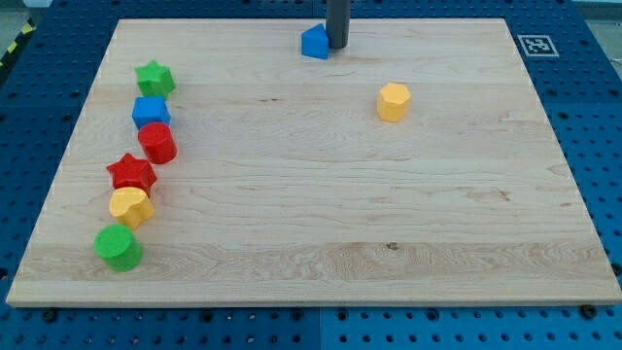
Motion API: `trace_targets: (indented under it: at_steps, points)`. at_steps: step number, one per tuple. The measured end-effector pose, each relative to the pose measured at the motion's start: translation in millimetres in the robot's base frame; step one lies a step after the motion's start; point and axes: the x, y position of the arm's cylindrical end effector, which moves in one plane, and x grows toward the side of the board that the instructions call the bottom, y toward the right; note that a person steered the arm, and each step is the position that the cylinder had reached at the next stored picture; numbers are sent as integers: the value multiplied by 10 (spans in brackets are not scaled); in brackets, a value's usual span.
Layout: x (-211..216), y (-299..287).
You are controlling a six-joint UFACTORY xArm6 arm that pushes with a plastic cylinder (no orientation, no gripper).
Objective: Push the blue triangle to the top of the green star
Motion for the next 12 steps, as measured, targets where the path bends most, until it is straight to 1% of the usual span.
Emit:
trace_targets:
  at_steps: [2,3,4,6,9,12]
  points:
    - [41,-538]
    - [208,-836]
    - [252,-1166]
    - [253,-1744]
    - [253,-1883]
    - [253,-2224]
